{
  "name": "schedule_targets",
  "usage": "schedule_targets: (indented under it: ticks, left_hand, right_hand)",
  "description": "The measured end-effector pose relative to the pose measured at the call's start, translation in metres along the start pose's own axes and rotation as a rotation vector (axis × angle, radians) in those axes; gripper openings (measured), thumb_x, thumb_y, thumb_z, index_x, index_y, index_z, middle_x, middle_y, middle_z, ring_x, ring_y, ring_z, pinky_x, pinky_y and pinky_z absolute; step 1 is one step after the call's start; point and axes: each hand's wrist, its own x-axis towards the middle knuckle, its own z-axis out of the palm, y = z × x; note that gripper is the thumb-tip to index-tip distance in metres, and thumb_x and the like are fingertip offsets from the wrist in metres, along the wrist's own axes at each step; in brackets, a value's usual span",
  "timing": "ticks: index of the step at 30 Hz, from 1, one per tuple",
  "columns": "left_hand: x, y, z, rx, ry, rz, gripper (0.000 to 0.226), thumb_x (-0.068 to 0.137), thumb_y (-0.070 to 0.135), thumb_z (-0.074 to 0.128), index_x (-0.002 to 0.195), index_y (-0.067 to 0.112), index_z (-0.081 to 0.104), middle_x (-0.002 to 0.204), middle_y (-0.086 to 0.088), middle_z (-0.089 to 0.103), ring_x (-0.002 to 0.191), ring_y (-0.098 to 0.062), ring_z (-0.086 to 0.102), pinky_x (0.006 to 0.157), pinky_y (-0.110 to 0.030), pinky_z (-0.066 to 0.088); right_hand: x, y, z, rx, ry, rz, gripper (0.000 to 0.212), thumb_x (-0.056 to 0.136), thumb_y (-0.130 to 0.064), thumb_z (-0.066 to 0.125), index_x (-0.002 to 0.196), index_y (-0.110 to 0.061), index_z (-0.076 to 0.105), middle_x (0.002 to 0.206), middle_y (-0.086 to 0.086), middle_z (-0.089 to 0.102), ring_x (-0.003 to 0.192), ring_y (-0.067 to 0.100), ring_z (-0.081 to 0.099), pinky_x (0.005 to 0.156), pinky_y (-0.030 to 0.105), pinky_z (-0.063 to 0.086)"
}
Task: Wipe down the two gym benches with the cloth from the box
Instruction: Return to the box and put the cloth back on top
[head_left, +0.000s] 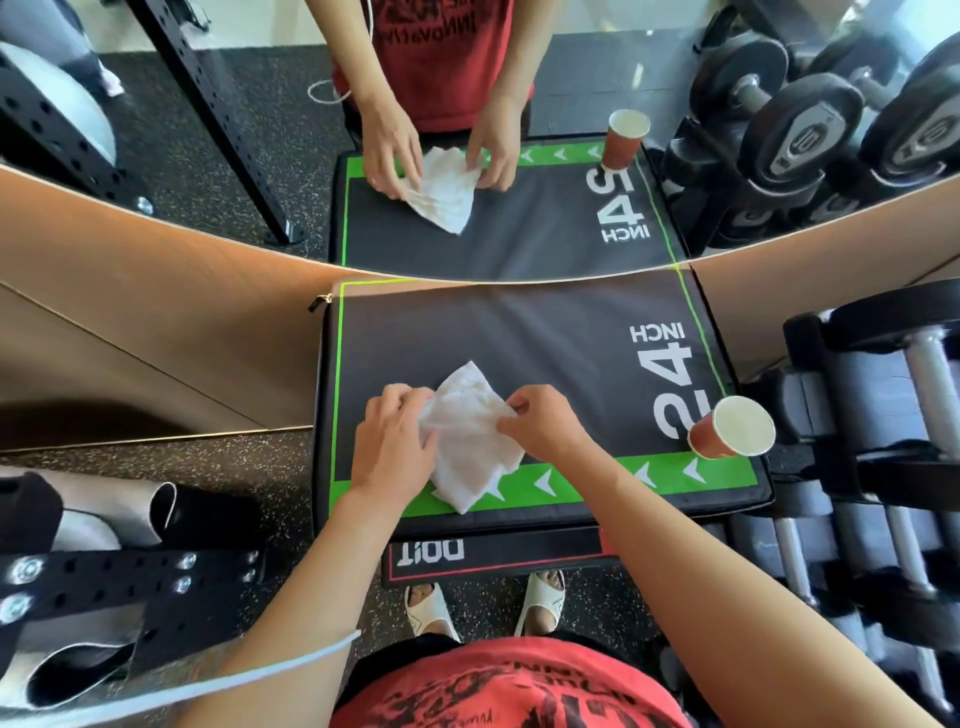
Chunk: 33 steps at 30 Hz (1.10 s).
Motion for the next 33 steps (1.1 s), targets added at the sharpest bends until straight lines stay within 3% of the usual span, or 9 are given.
schedule_targets:
  ticks: [4, 7, 10, 13, 17, 23, 28, 31, 33]
  left_hand:
    - [-0.009, -0.003, 0.009, -0.023, -0.048, 0.051, 0.038, 0.089, 0.022, 0.079, 0.124, 0.023, 0.067, 0.127, 0.004, 0.055, 0.118, -0.027, 0.051, 0.085, -0.042, 0.049]
    - [-0.013, -0.005, 0.015, -0.001, -0.037, 0.02, 0.033, 0.091, 0.027, 0.077, 0.123, 0.024, 0.067, 0.128, 0.004, 0.057, 0.119, -0.027, 0.052, 0.087, -0.044, 0.051]
    - [-0.013, -0.005, 0.018, 0.045, -0.015, -0.017, 0.036, 0.093, 0.032, 0.076, 0.127, 0.025, 0.067, 0.131, 0.005, 0.057, 0.12, -0.027, 0.053, 0.086, -0.044, 0.052]
    - [-0.016, -0.007, 0.019, 0.069, -0.004, -0.046, 0.041, 0.094, 0.034, 0.075, 0.133, 0.027, 0.067, 0.136, 0.005, 0.057, 0.122, -0.028, 0.052, 0.088, -0.045, 0.051]
    - [-0.02, -0.006, 0.017, 0.078, 0.018, -0.036, 0.042, 0.092, 0.03, 0.078, 0.133, 0.024, 0.069, 0.136, 0.002, 0.06, 0.121, -0.031, 0.054, 0.089, -0.047, 0.05]
    - [0.007, 0.014, 0.007, 0.024, -0.023, 0.2, 0.044, 0.093, 0.018, 0.073, 0.137, 0.017, 0.067, 0.139, -0.003, 0.06, 0.126, -0.032, 0.053, 0.1, -0.048, 0.047]
    - [0.036, 0.034, 0.012, 0.109, -0.128, 0.333, 0.044, 0.101, 0.015, 0.062, 0.144, 0.023, 0.062, 0.149, -0.001, 0.053, 0.134, -0.03, 0.048, 0.099, -0.047, 0.045]
    - [0.048, 0.037, 0.017, 0.191, -0.166, 0.358, 0.036, 0.104, 0.02, 0.059, 0.14, 0.026, 0.063, 0.143, -0.004, 0.052, 0.125, -0.032, 0.049, 0.093, -0.049, 0.048]
    - [0.054, 0.037, 0.018, 0.174, -0.168, 0.326, 0.022, 0.105, 0.023, 0.06, 0.124, 0.02, 0.069, 0.132, -0.006, 0.054, 0.115, -0.032, 0.05, 0.089, -0.05, 0.05]
  right_hand:
    - [0.003, -0.003, 0.0, 0.06, 0.023, -0.088, 0.011, 0.083, -0.019, 0.067, 0.085, -0.021, 0.056, 0.081, -0.008, 0.062, 0.072, 0.013, 0.055, 0.058, 0.029, 0.042]
    - [0.004, 0.003, 0.002, 0.096, 0.018, -0.091, 0.013, 0.083, -0.011, 0.07, 0.089, -0.017, 0.059, 0.083, -0.006, 0.064, 0.071, 0.014, 0.055, 0.059, 0.029, 0.043]
    - [0.005, 0.01, -0.005, 0.103, 0.044, -0.037, 0.015, 0.082, -0.015, 0.079, 0.092, -0.02, 0.07, 0.085, -0.008, 0.07, 0.074, 0.013, 0.062, 0.059, 0.02, 0.045]
    - [0.002, 0.017, -0.006, 0.121, 0.095, 0.026, 0.011, 0.078, -0.022, 0.084, 0.078, -0.022, 0.072, 0.074, -0.009, 0.068, 0.062, 0.01, 0.06, 0.045, 0.014, 0.042]
    - [-0.004, 0.026, -0.007, 0.099, 0.09, 0.021, 0.021, 0.075, -0.031, 0.088, 0.086, -0.019, 0.074, 0.076, -0.008, 0.067, 0.056, 0.008, 0.058, 0.051, 0.021, 0.044]
    - [-0.013, 0.041, -0.009, 0.046, 0.061, -0.113, 0.028, 0.081, -0.016, 0.071, 0.107, -0.027, 0.069, 0.092, -0.016, 0.067, 0.068, -0.001, 0.061, 0.064, 0.024, 0.052]
    - [-0.017, 0.046, -0.006, 0.048, 0.102, -0.148, 0.028, 0.085, -0.014, 0.07, 0.109, -0.026, 0.073, 0.093, -0.007, 0.066, 0.075, 0.01, 0.059, 0.073, 0.029, 0.052]
    - [-0.017, 0.049, -0.005, 0.079, 0.123, -0.143, 0.019, 0.09, -0.019, 0.068, 0.105, -0.028, 0.074, 0.081, -0.012, 0.059, 0.068, 0.001, 0.056, 0.064, 0.015, 0.045]
    - [-0.016, 0.051, -0.005, 0.099, 0.143, -0.138, 0.019, 0.093, -0.018, 0.063, 0.104, -0.026, 0.077, 0.079, -0.013, 0.06, 0.068, -0.004, 0.056, 0.061, 0.009, 0.04]
